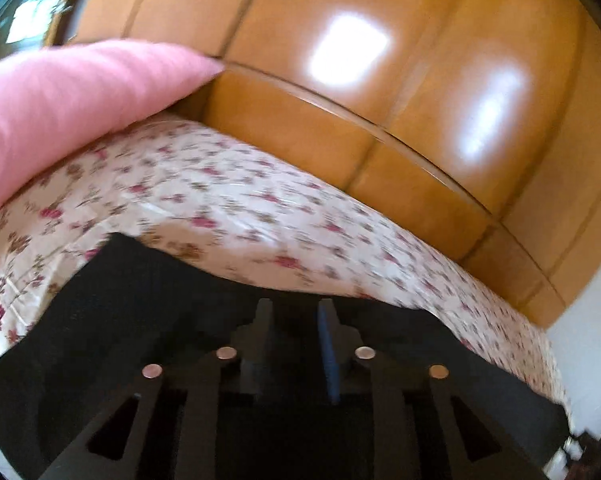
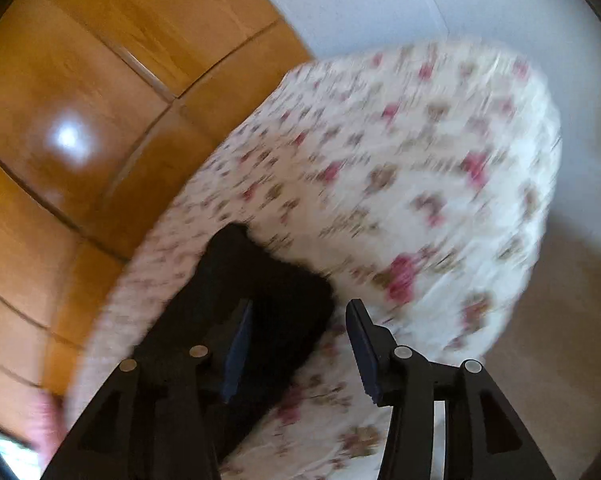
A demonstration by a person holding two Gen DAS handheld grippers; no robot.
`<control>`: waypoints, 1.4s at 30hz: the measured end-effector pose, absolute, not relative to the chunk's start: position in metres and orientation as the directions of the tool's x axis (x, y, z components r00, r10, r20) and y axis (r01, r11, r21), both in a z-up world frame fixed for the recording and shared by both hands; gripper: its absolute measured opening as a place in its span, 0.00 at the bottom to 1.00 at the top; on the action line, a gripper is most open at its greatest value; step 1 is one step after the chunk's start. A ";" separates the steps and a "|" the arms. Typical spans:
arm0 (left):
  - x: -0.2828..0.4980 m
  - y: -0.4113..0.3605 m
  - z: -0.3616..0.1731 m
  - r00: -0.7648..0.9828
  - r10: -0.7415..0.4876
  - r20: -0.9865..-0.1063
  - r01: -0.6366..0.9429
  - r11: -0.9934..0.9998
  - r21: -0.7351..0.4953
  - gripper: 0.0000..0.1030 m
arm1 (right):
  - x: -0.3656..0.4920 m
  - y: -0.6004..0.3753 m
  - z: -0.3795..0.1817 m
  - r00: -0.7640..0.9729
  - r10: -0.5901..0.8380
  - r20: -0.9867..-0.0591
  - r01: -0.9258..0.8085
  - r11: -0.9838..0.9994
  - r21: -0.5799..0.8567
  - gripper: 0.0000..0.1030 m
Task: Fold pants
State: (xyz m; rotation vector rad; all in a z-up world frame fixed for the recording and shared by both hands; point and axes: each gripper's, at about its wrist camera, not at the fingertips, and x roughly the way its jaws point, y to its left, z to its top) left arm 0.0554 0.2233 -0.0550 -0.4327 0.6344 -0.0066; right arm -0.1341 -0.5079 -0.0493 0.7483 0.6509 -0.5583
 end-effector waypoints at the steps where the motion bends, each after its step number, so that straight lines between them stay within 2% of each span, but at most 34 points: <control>1: 0.055 0.211 -0.053 0.802 -0.156 -0.577 -0.094 0.920 -0.380 0.30 | -0.133 -0.501 -0.041 0.629 -0.310 -0.713 0.701 0.623 0.347 0.48; 3: 0.056 0.186 -0.054 0.782 -0.192 -0.592 -0.038 0.935 -0.354 0.33 | -0.131 -0.479 -0.021 0.575 -0.460 -0.677 0.747 0.632 0.206 0.48; 6: 0.059 0.158 -0.059 0.751 -0.256 -0.609 0.034 0.936 -0.351 0.33 | -0.113 -0.446 -0.002 0.680 -0.396 -0.617 0.629 0.747 0.214 0.48; 7: 0.062 0.150 -0.061 0.738 -0.278 -0.615 0.059 0.934 -0.352 0.33 | -0.103 -0.433 0.001 0.709 -0.351 -0.612 0.573 0.792 0.210 0.48; 11: 0.076 0.129 -0.068 0.703 -0.270 -0.658 0.069 0.946 -0.315 0.33 | -0.054 -0.362 -0.003 0.771 -0.019 -0.636 0.231 0.940 0.252 0.42; 12: 0.081 0.126 -0.070 0.692 -0.255 -0.676 0.058 0.952 -0.299 0.33 | -0.044 -0.346 -0.007 0.760 0.031 -0.649 0.173 0.953 0.249 0.35; 13: 0.085 0.127 -0.072 0.687 -0.231 -0.689 0.035 0.958 -0.286 0.33 | -0.035 -0.331 -0.011 0.745 0.078 -0.663 0.120 0.961 0.248 0.33; 16: 0.095 0.129 -0.078 0.689 -0.176 -0.703 -0.006 0.969 -0.249 0.33 | -0.003 -0.276 -0.028 0.680 0.262 -0.685 -0.055 0.950 0.308 0.33; 19: 0.100 0.127 -0.081 0.708 -0.110 -0.697 -0.007 0.987 -0.163 0.33 | 0.015 -0.237 -0.045 0.620 0.350 -0.702 -0.135 0.929 0.345 0.33; 21: 0.104 0.126 -0.086 0.708 -0.082 -0.701 -0.003 0.993 -0.119 0.37 | 0.026 -0.211 -0.057 0.600 0.340 -0.725 -0.163 0.938 0.305 0.33; 23: 0.108 0.128 -0.090 0.701 -0.082 -0.708 -0.010 0.992 -0.125 0.38 | 0.036 -0.192 -0.064 0.611 0.269 -0.744 -0.186 0.963 0.195 0.33; 25: 0.110 0.129 -0.091 0.702 -0.076 -0.708 -0.023 0.991 -0.129 0.41 | 0.045 -0.187 -0.065 0.626 0.235 -0.744 -0.190 0.971 0.147 0.33; 36: 0.107 0.126 -0.091 0.707 -0.048 -0.705 -0.030 0.995 -0.098 0.44 | 0.028 -0.209 -0.058 0.646 0.272 -0.713 -0.120 0.959 0.258 0.33; 42: 0.099 0.126 -0.087 0.699 -0.025 -0.714 -0.052 0.995 -0.086 0.46 | -0.001 -0.234 -0.053 0.643 0.248 -0.724 -0.091 0.964 0.250 0.33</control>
